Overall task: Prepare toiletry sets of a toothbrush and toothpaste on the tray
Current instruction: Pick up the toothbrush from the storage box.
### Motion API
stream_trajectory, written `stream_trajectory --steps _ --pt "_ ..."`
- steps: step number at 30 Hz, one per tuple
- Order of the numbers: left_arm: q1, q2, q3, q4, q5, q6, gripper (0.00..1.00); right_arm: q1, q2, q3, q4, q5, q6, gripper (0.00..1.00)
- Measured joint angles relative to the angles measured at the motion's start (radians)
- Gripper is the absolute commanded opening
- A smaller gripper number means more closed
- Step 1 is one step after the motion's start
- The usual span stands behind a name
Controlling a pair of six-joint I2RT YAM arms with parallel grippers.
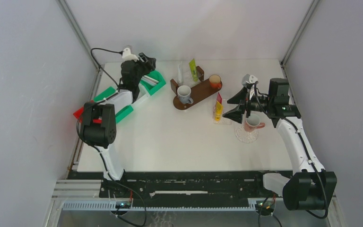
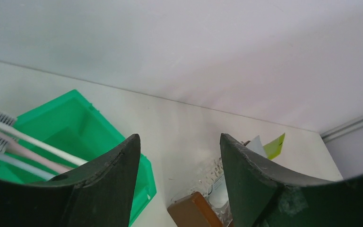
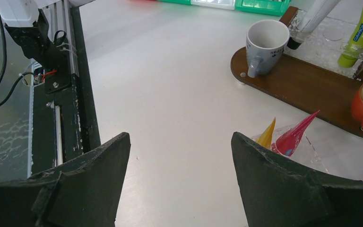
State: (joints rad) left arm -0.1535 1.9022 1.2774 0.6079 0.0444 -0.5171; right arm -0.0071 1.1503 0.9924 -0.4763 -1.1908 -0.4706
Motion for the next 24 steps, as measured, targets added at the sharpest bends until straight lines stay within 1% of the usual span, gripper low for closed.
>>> stream_trajectory --steps 9,14,24 --pt "0.008 -0.005 0.002 -0.137 -0.067 -0.009 0.7 0.0 -0.006 0.0 0.0 0.002 0.0 0.86" --pt "0.008 -0.005 0.01 -0.2 -0.081 -0.014 0.7 0.0 -0.01 0.0 0.0 0.005 0.0 0.86" --pt "0.006 -0.002 0.136 -0.356 -0.133 -0.034 0.71 0.0 -0.011 0.0 0.0 0.009 0.001 0.86"
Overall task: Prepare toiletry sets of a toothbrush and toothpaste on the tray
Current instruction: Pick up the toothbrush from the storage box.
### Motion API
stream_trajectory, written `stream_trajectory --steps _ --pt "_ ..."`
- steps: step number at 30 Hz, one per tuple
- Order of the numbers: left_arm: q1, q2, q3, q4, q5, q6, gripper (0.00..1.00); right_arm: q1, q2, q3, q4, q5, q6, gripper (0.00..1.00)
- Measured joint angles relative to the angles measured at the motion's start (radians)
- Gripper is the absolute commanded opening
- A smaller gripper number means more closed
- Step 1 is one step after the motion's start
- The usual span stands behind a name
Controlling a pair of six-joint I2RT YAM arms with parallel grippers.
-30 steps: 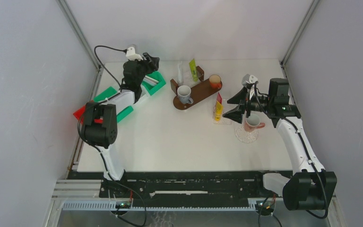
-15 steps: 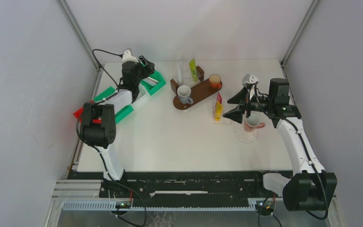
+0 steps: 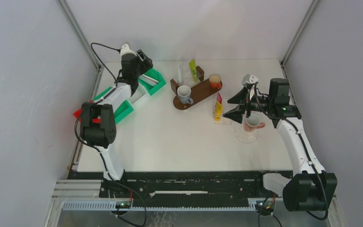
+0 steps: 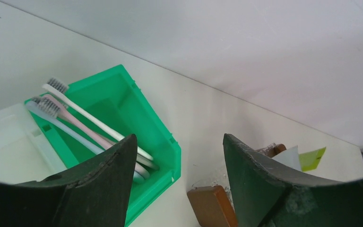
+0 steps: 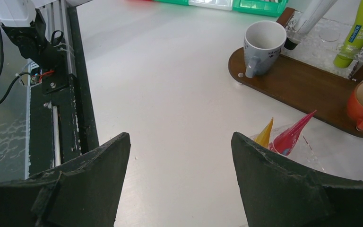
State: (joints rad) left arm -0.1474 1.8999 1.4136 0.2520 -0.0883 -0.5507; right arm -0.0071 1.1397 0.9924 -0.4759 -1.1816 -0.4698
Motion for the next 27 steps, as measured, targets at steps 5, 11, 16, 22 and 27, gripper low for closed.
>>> stream_trajectory --steps 5,11,16,22,27 --pt "-0.01 0.013 0.046 -0.077 -0.07 0.004 0.72 0.0 0.0 0.0 0.0 0.003 0.0 0.86" --pt "-0.038 0.035 0.113 -0.208 -0.147 0.055 0.78 0.002 0.0 0.0 0.0 0.014 0.001 0.86" --pt "-0.048 0.058 0.176 -0.271 -0.181 0.061 0.71 0.008 0.0 0.0 0.001 0.026 0.002 0.86" --pt "-0.048 0.187 0.411 -0.482 -0.317 -0.034 0.45 0.016 0.0 0.0 0.001 0.035 0.002 0.86" --pt "-0.051 0.291 0.566 -0.63 -0.351 -0.076 0.37 0.016 0.0 0.0 0.001 0.04 0.002 0.86"
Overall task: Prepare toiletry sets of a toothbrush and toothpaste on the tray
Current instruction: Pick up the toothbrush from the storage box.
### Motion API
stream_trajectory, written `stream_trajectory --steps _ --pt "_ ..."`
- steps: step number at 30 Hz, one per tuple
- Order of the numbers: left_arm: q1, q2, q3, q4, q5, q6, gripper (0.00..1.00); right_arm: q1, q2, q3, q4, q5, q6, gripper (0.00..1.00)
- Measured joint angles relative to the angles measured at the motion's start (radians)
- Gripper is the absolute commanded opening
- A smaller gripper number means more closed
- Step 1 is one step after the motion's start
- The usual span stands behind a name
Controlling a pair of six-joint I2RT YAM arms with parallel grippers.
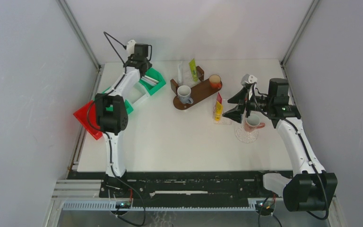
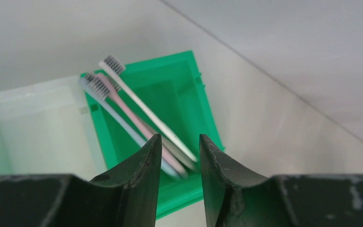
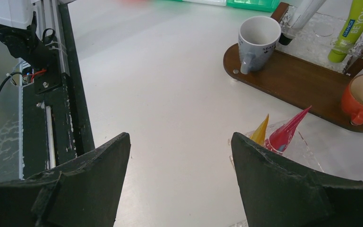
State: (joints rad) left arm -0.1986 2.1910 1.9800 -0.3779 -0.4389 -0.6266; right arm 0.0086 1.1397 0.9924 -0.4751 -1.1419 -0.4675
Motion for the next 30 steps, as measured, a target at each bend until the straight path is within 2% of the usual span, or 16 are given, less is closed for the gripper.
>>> stream_trajectory --steps 4,13,30 --pt "-0.005 0.037 0.027 -0.078 -0.002 -0.011 0.33 0.001 0.0 0.0 0.0 0.0 0.0 0.86" --pt "-0.007 0.176 0.216 -0.216 0.046 -0.042 0.31 0.005 0.0 0.0 0.0 0.005 0.0 0.86" --pt "0.009 0.227 0.246 -0.335 0.136 -0.183 0.32 0.005 0.0 0.0 0.0 0.009 0.0 0.86"
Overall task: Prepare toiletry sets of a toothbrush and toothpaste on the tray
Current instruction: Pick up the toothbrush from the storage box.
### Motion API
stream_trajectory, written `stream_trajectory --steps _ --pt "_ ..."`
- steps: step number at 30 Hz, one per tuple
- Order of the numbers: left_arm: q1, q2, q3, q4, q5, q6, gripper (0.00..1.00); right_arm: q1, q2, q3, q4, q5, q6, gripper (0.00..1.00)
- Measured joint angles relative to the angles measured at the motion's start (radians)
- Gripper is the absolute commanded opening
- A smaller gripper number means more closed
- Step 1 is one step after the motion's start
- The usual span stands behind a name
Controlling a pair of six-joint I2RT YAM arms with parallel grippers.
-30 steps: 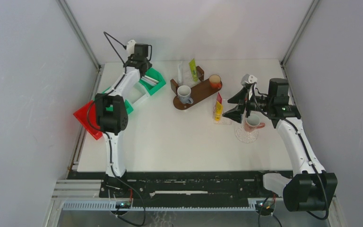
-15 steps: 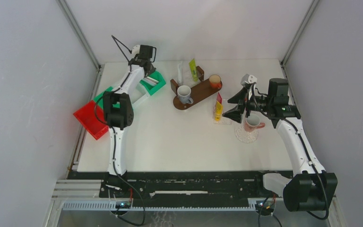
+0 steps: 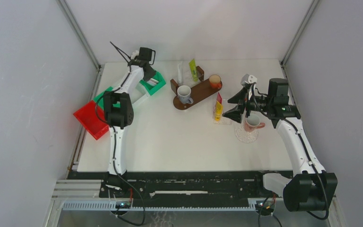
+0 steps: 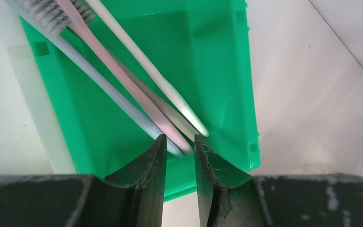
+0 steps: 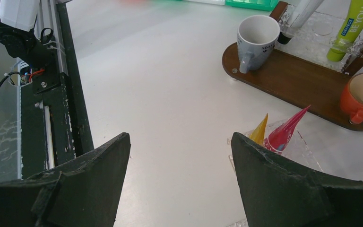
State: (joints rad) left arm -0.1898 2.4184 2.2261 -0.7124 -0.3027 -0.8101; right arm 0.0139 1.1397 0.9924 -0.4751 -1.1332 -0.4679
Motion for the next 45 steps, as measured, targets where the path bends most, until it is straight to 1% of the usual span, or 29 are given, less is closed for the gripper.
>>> stream_trajectory --steps 9,22,26,31,37,45 --pt "0.012 0.001 0.0 -0.009 0.001 -0.035 0.35 0.0 0.0 0.0 0.0 0.001 0.0 0.86" --pt "0.027 0.019 0.0 -0.01 0.03 -0.074 0.34 0.0 0.0 0.0 0.0 0.003 0.0 0.86" --pt "0.035 0.031 0.0 -0.014 0.045 -0.083 0.37 0.0 0.0 0.0 0.0 0.003 0.0 0.86" --pt "0.038 0.034 0.0 -0.019 0.049 -0.107 0.38 0.0 0.0 0.0 0.0 0.003 0.0 0.86" --pt "0.04 0.038 0.0 -0.025 0.068 -0.119 0.33 0.0 0.0 0.0 0.0 0.003 -0.001 0.86" --pt "0.047 0.051 0.002 -0.01 0.109 -0.134 0.16 0.0 0.0 0.0 0.0 0.003 -0.001 0.86"
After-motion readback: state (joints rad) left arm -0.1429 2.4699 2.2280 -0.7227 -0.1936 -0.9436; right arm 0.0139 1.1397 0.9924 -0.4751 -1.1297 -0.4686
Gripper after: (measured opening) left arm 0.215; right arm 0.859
